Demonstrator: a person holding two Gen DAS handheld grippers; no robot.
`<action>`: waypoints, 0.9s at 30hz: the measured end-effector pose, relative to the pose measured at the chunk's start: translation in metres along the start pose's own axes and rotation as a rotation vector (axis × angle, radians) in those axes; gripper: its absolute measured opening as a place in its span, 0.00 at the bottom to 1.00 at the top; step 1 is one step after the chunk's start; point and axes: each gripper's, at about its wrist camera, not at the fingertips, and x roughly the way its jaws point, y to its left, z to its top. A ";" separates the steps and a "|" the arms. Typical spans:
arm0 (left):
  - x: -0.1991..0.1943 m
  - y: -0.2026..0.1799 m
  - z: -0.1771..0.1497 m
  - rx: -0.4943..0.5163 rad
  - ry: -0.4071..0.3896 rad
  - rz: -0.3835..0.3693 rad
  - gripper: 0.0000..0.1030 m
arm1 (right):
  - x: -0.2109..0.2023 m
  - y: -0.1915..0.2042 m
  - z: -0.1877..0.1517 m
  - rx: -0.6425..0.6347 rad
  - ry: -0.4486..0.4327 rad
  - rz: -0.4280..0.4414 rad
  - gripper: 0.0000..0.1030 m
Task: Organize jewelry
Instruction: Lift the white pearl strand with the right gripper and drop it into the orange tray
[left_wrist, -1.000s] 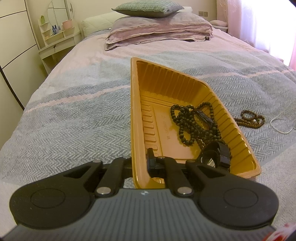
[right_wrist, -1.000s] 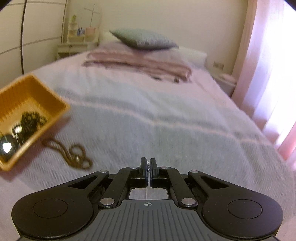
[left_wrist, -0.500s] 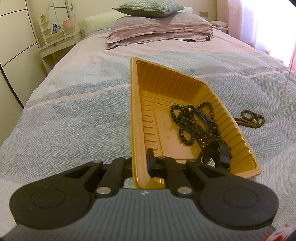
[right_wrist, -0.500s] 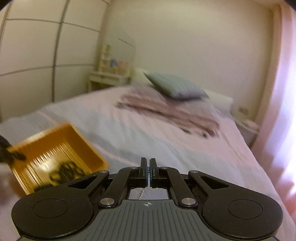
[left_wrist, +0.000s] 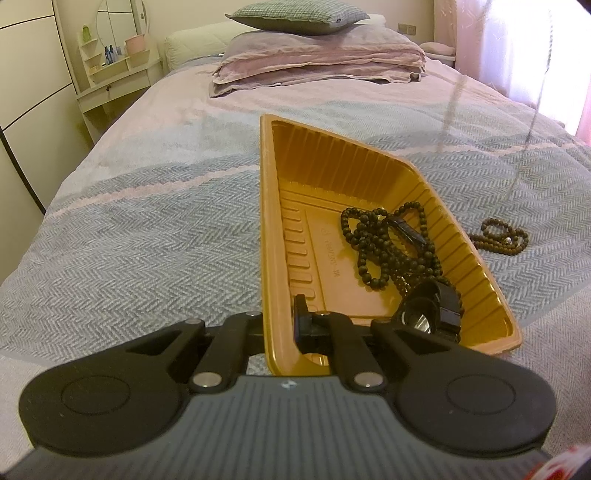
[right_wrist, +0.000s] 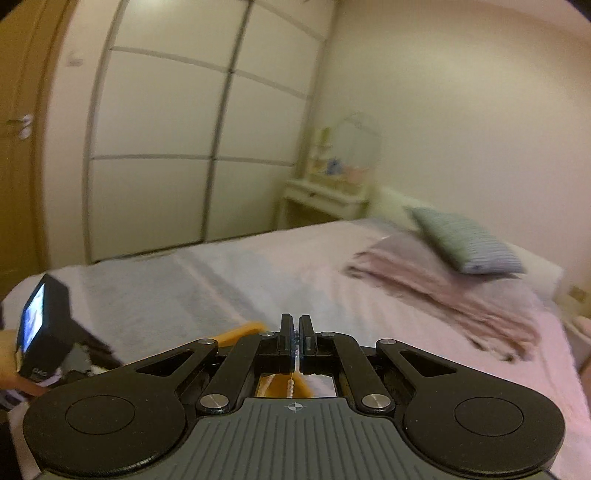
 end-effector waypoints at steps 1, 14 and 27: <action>0.000 0.000 0.000 0.000 0.000 0.000 0.06 | 0.011 0.004 -0.001 -0.008 0.011 0.014 0.02; 0.001 0.001 0.002 -0.002 -0.002 -0.003 0.05 | 0.087 0.022 -0.037 0.031 0.129 0.142 0.02; 0.002 0.001 0.001 -0.005 -0.001 -0.002 0.05 | 0.068 -0.004 -0.046 0.154 0.116 0.127 0.04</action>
